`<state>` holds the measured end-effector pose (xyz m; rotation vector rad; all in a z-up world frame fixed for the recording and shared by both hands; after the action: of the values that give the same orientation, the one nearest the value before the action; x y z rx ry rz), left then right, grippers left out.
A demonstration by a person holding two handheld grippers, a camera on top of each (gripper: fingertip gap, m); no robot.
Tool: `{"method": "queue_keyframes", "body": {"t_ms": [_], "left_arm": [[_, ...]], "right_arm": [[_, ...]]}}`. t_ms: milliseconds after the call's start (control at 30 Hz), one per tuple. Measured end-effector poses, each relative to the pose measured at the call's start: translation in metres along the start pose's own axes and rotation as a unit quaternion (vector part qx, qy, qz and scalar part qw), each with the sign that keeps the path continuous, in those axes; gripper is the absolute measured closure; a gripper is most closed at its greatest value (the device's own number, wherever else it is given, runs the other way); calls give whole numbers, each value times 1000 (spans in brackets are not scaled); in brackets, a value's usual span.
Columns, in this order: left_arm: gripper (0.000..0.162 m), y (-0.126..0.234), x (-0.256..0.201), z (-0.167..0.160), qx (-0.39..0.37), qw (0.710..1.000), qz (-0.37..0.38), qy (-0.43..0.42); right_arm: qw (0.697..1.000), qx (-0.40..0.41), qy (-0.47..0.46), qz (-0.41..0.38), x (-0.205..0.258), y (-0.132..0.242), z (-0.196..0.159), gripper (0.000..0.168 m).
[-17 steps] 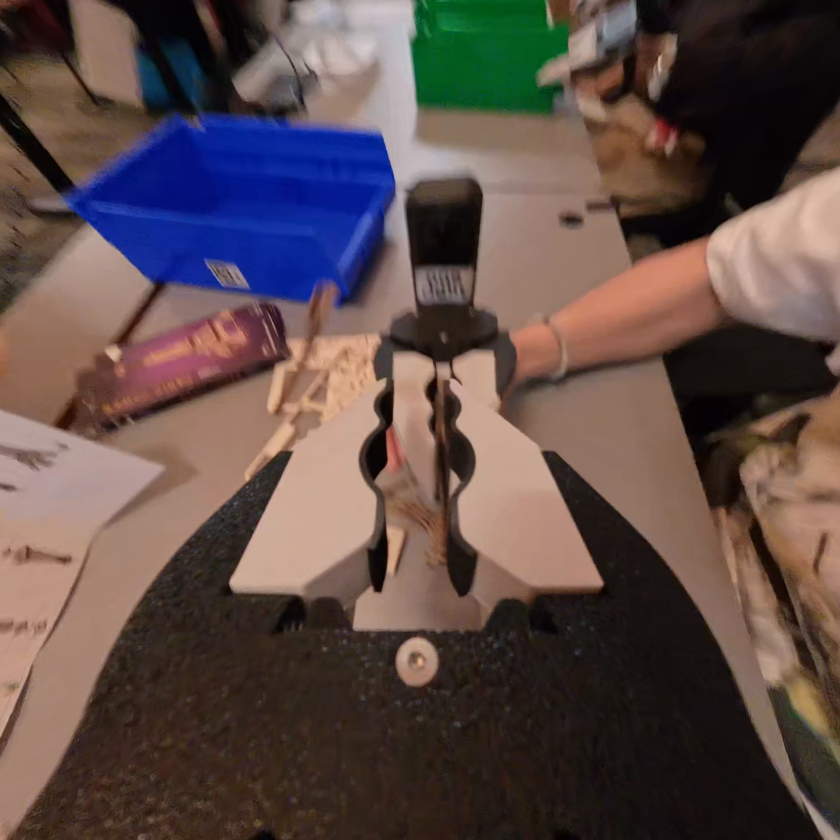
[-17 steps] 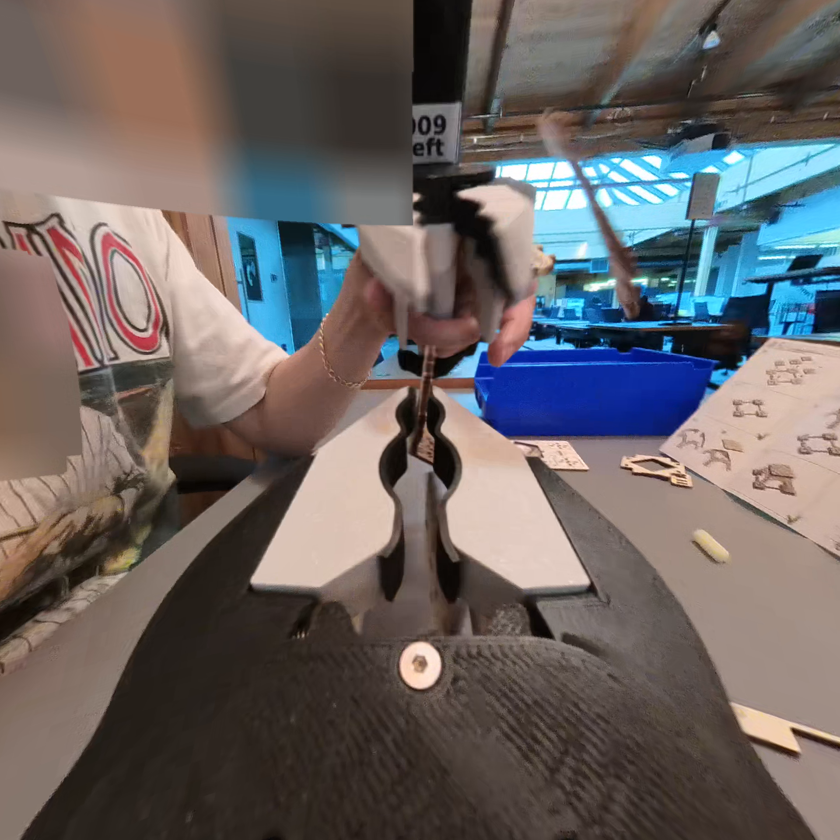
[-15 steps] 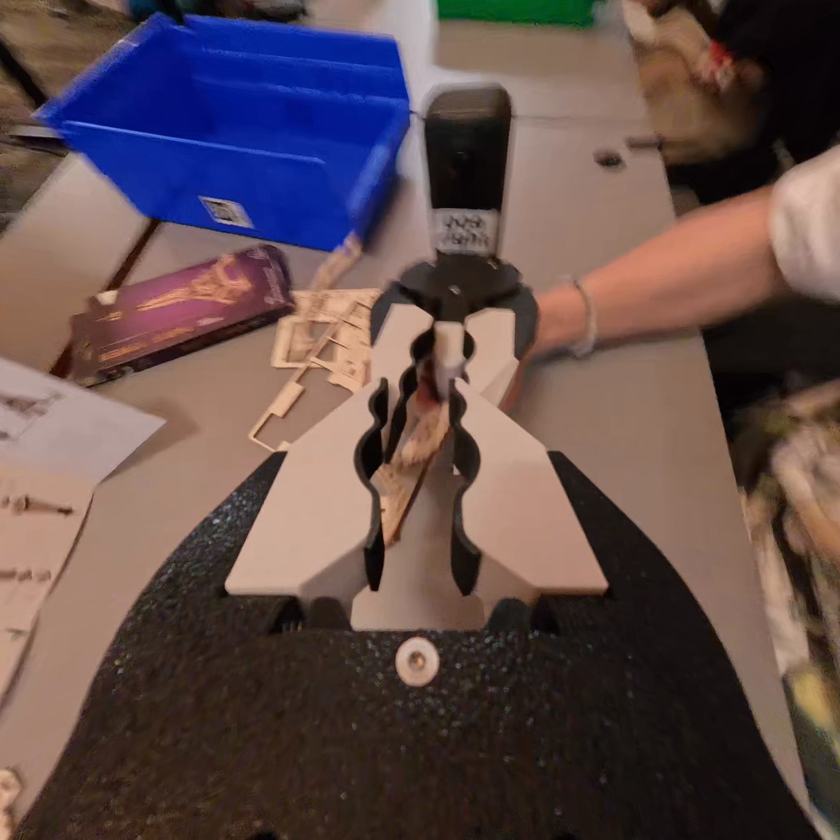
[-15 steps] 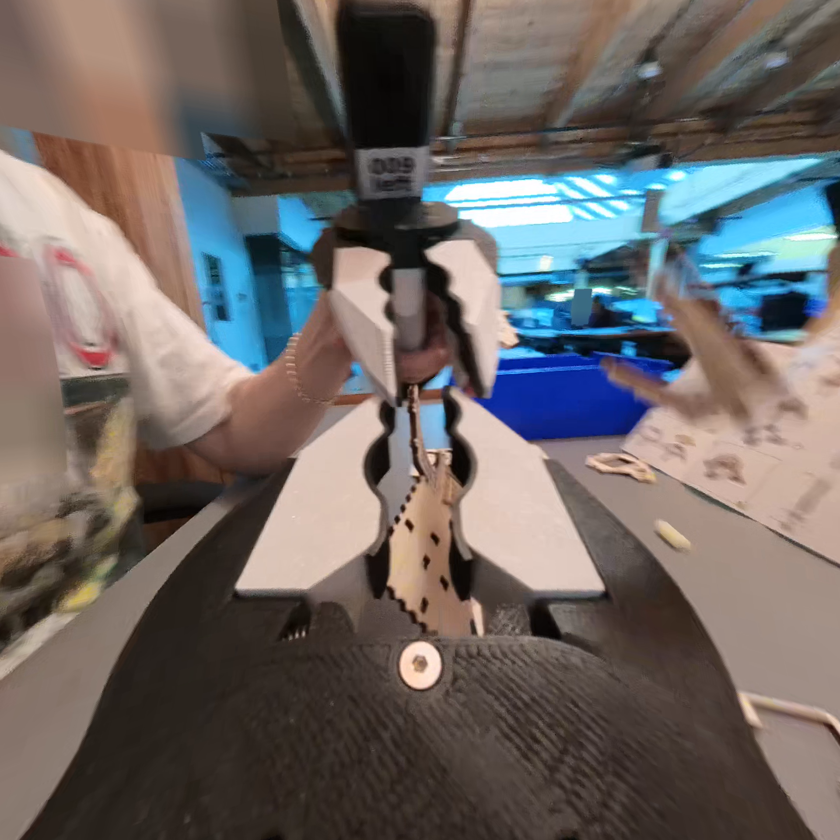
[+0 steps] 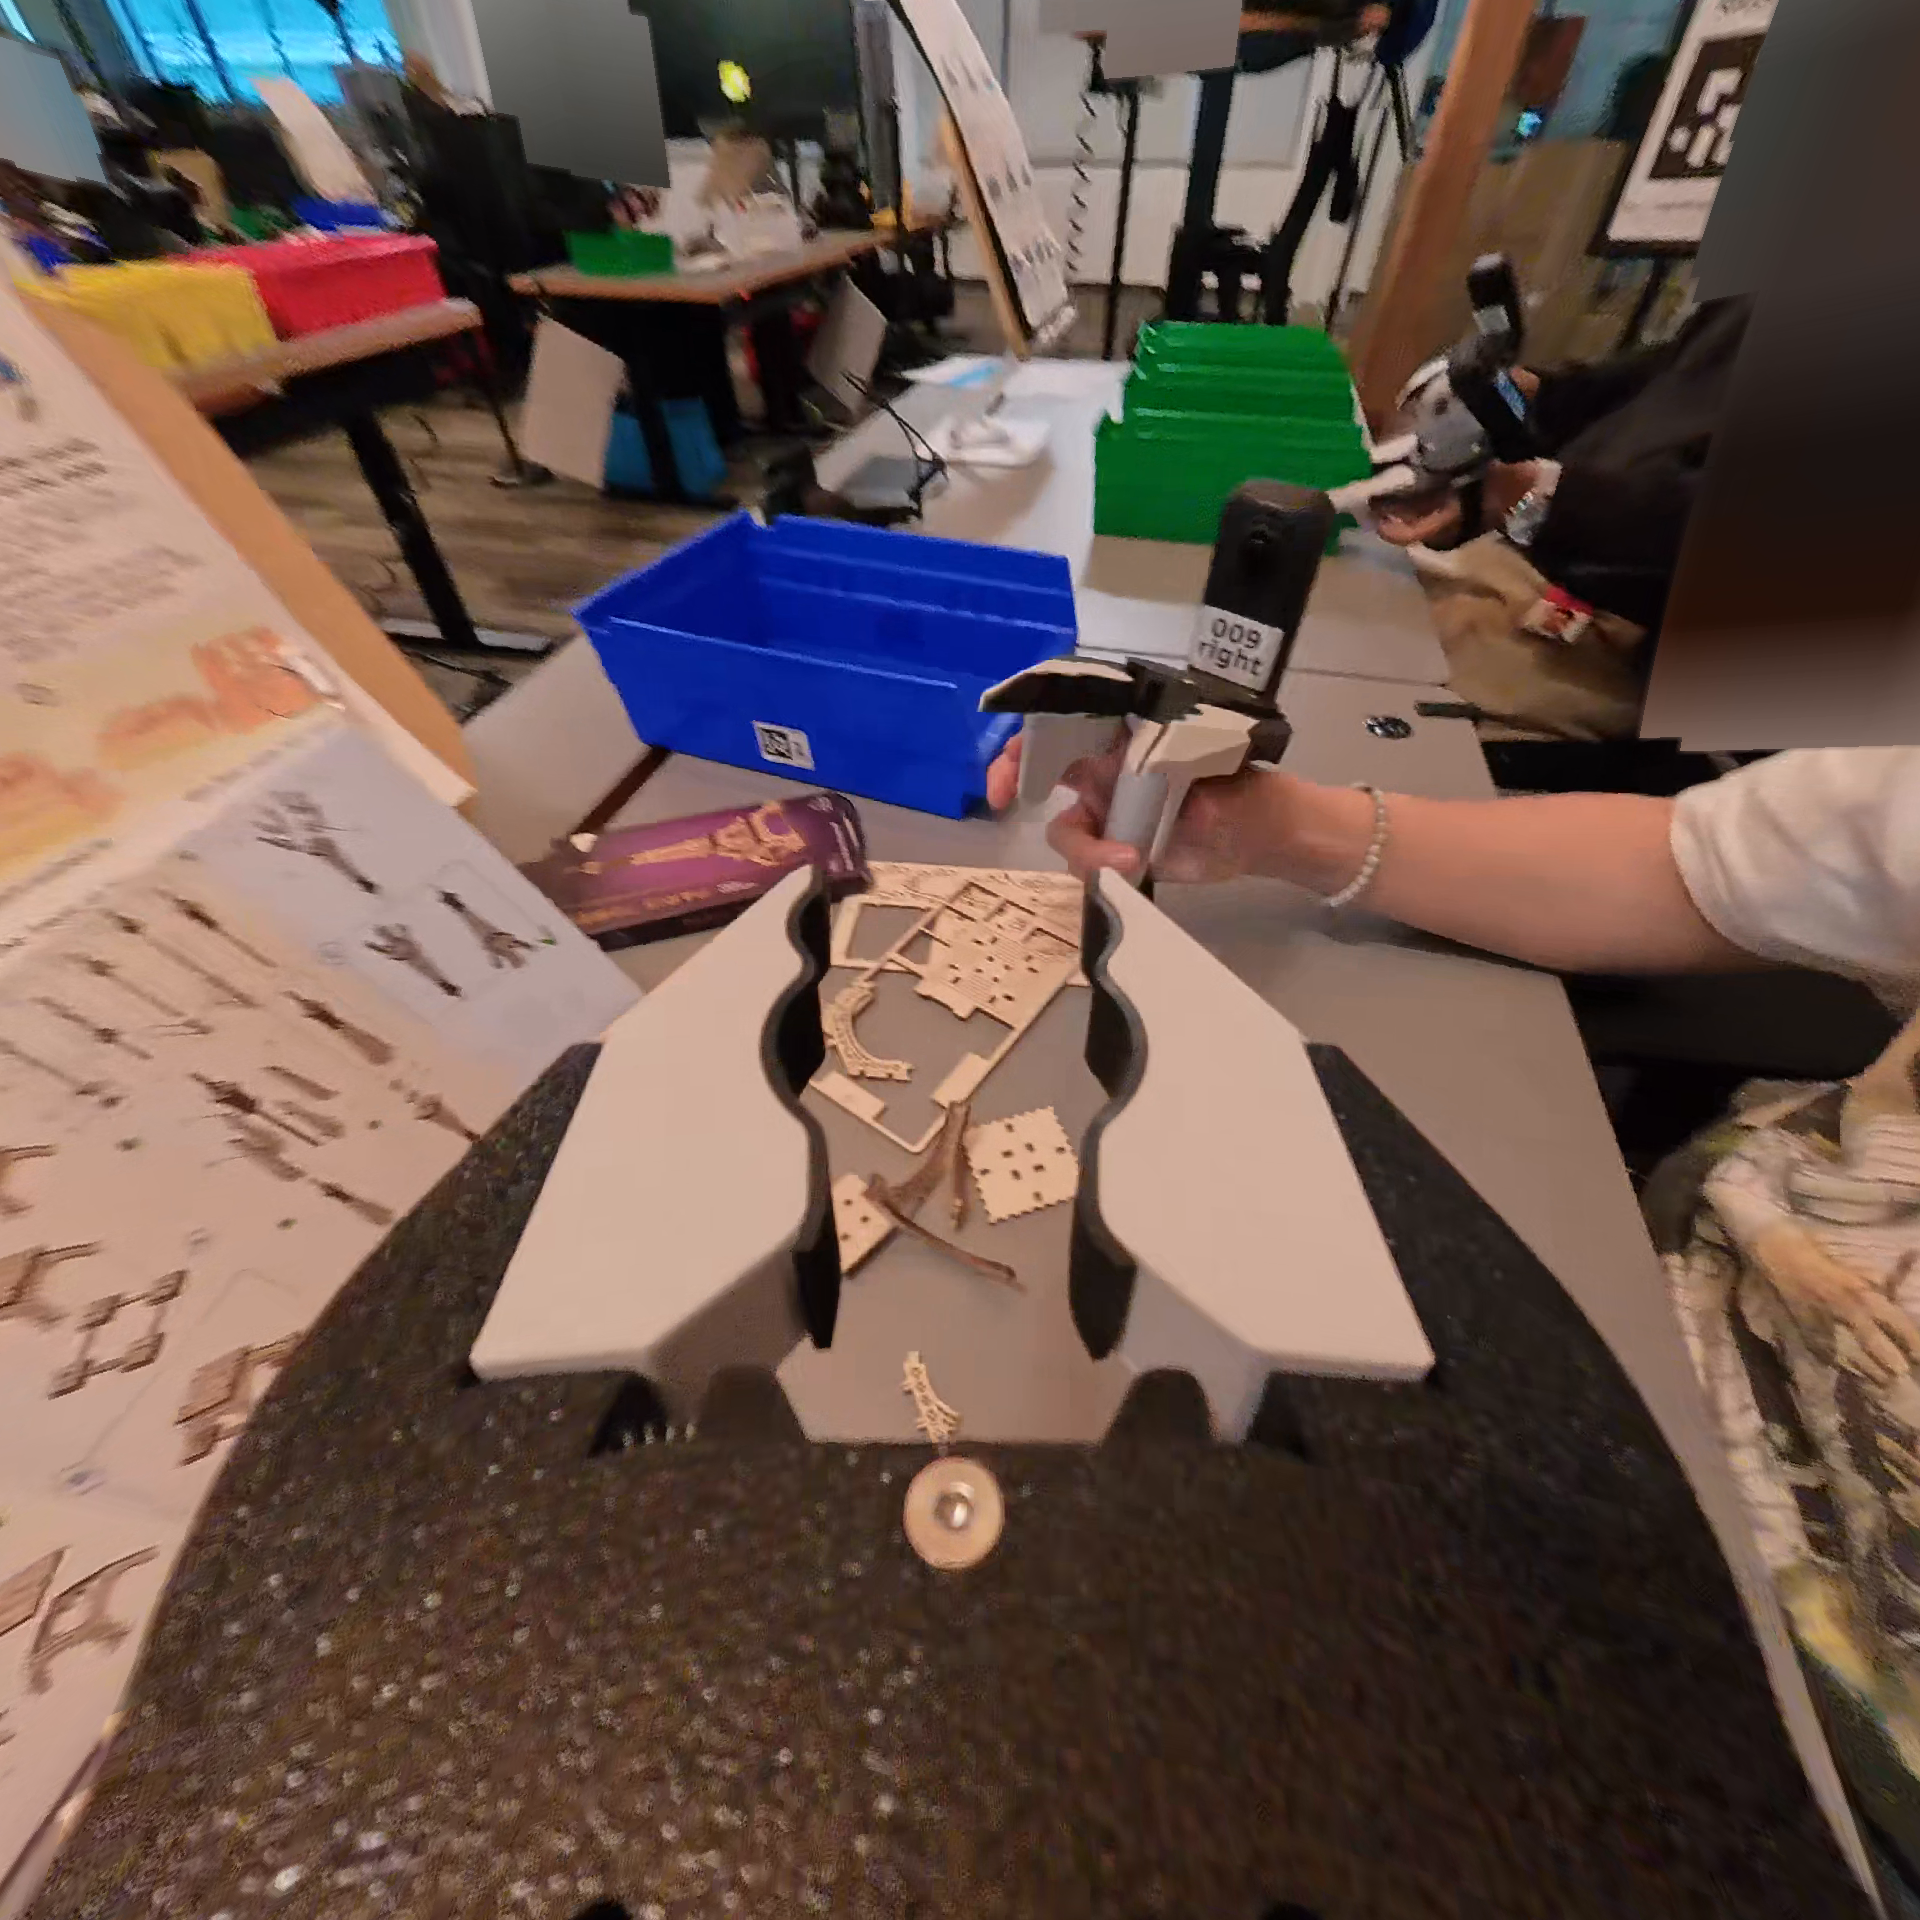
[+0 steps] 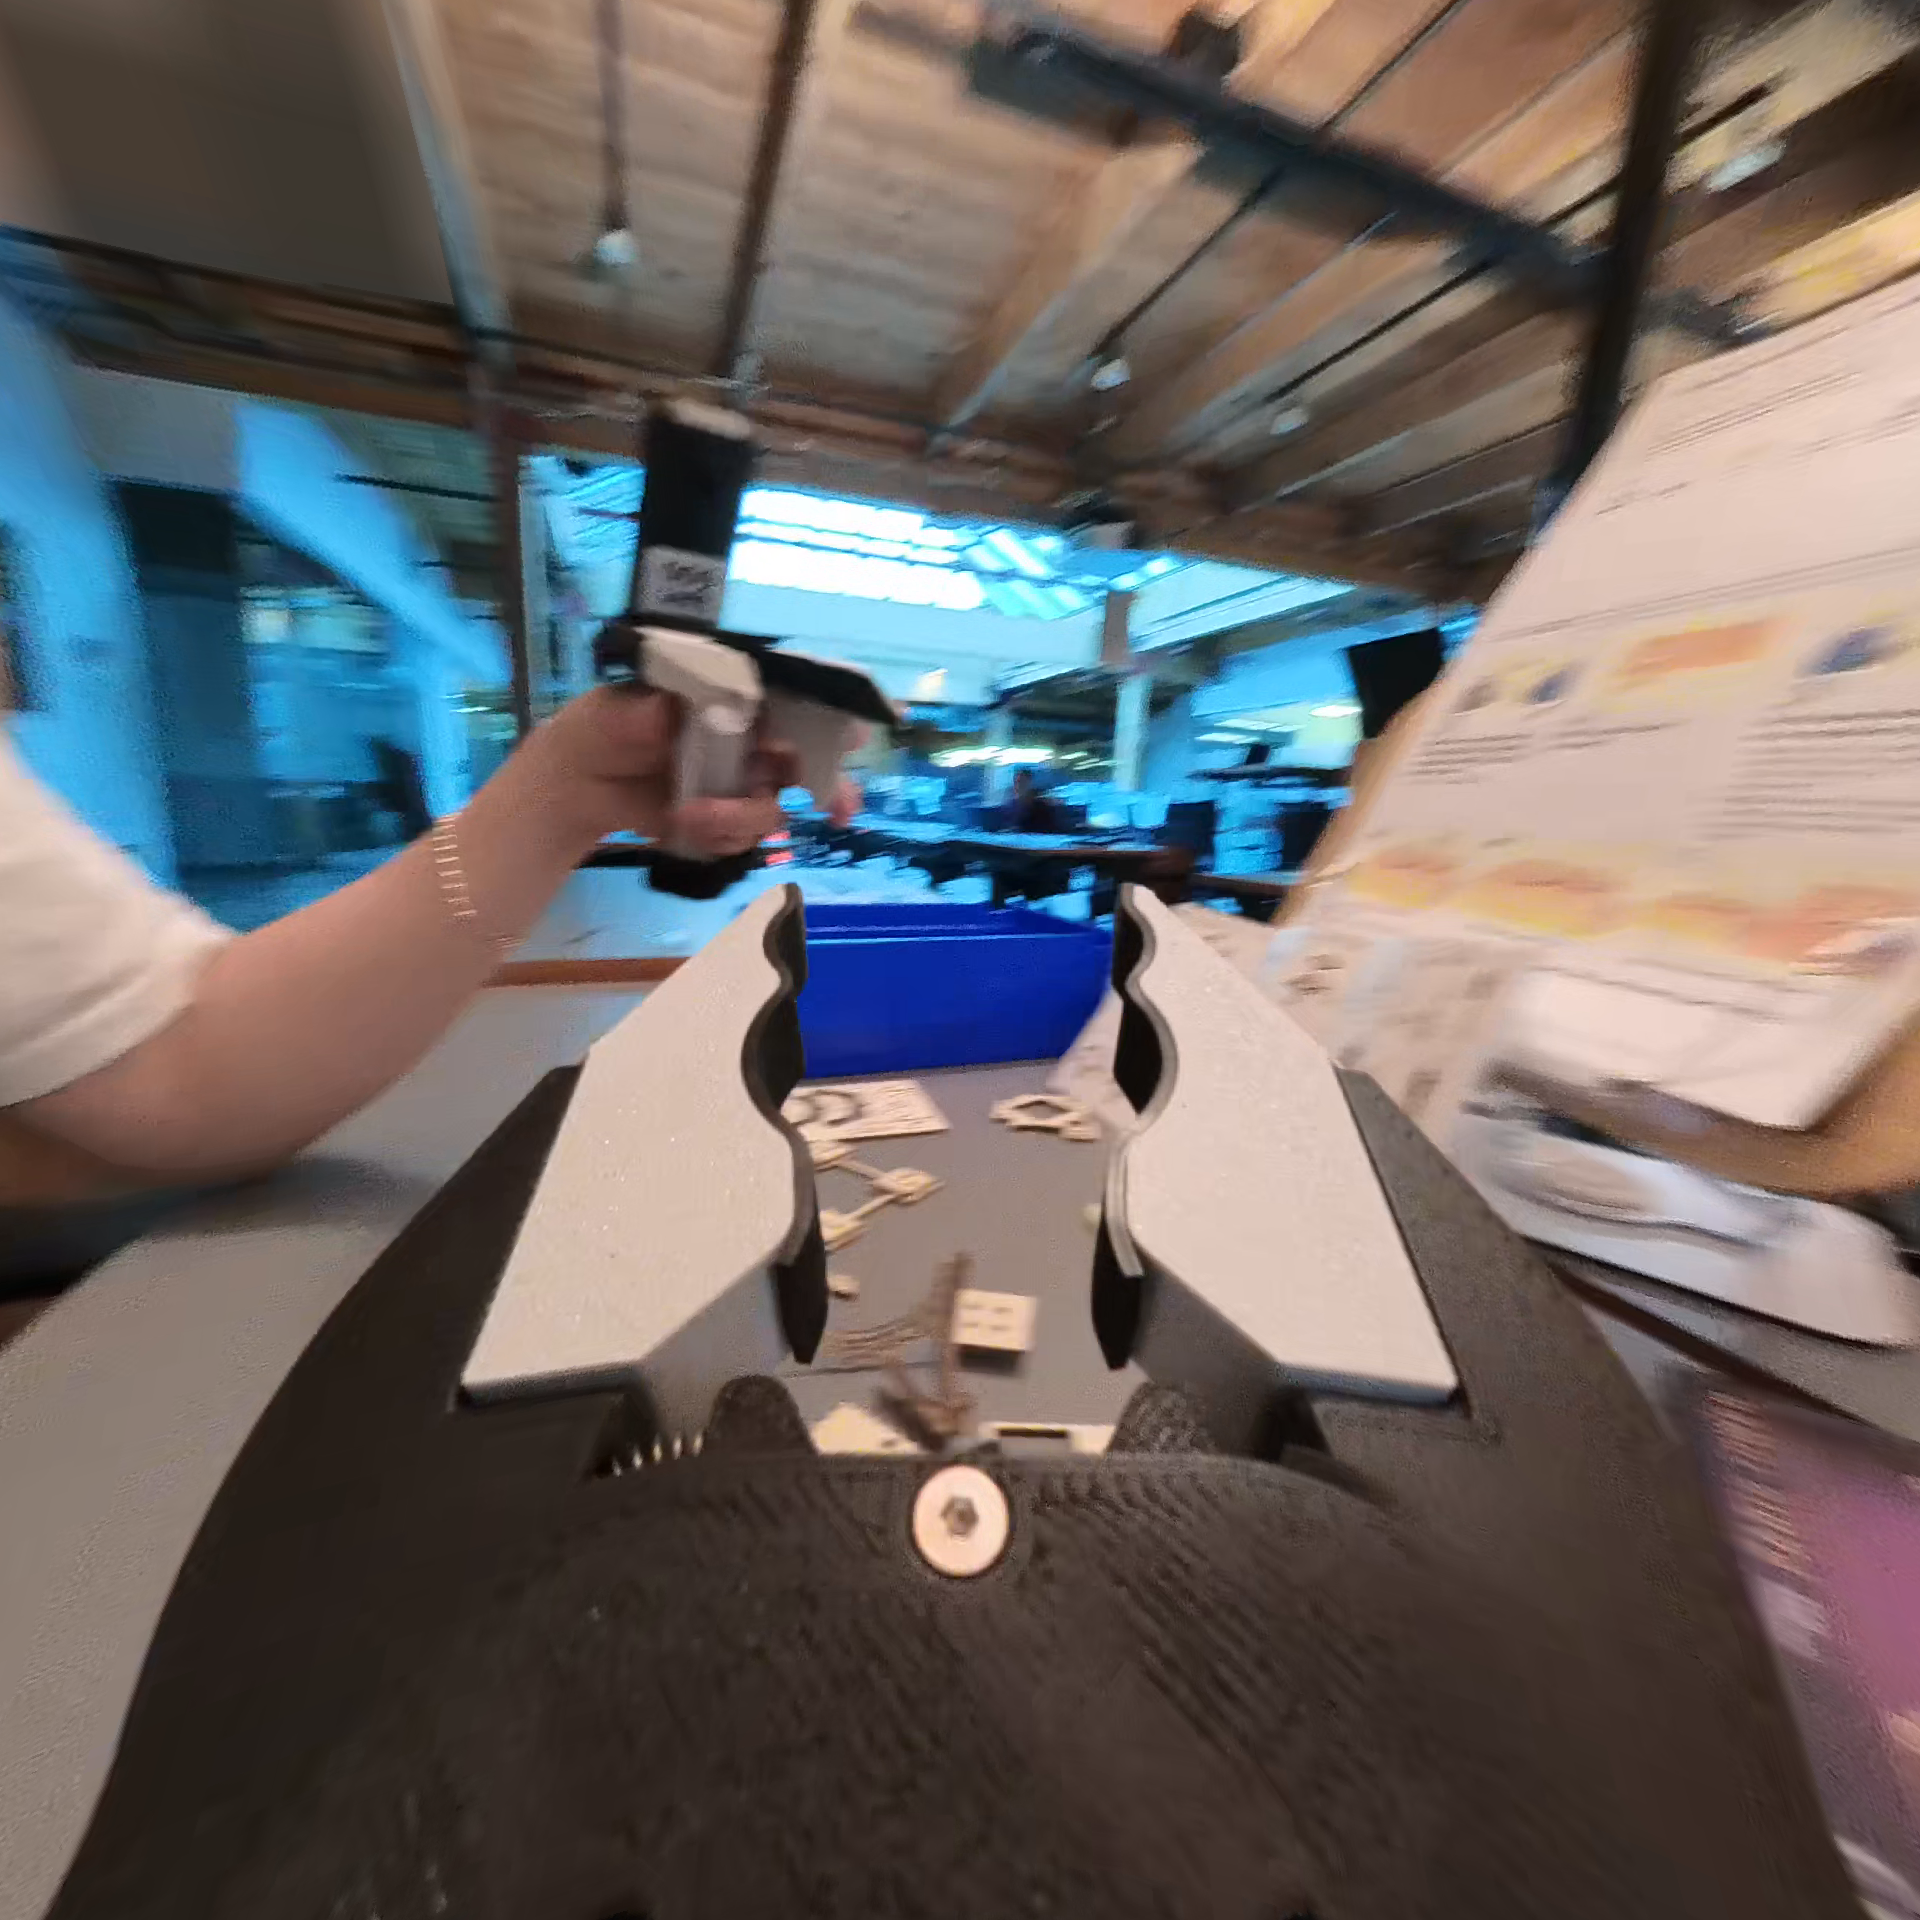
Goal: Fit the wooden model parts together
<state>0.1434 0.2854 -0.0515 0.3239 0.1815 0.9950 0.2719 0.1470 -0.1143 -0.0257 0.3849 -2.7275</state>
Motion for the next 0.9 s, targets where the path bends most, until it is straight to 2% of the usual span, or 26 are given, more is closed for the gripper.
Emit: {"method": "queue_keyframes", "body": {"t_ms": [133,300,567,667,767,833,900], "left_arm": [[115,10,11,0,-18,999,29,-4],[108,3,20,-11,23,995,88,-34],[103,-19,37,-48,140,974,169,-59],[100,-35,39,-75,173,970,170,-18],[95,-51,31,-117,187,965,167,77],[94,-55,24,-142,184,955,190,138],[91,-51,18,-159,178,945,223,161]], "right_arm": [[994,24,36,-97,-31,21,-2,104],[982,86,62,-159,-49,27,-16,94],[951,212,122,-187,-54,20,-49,78],[944,219,139,-205,-54,19,-47,78],[934,241,119,-236,-62,24,-49,77],[928,253,97,-257,-65,30,-54,77],[923,271,73,-265,-64,35,-64,76]]}}
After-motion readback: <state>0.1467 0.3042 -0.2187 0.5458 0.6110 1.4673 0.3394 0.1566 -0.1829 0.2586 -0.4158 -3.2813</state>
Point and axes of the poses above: each gripper's, where its closed fingertips meet, y back along the fingers, z out of its top, x = y × z across the jaws, the point moved 4 cm from there along y, back along the fingers, and after that the axes turned 7 degrees about x, right-handed, at the moved point
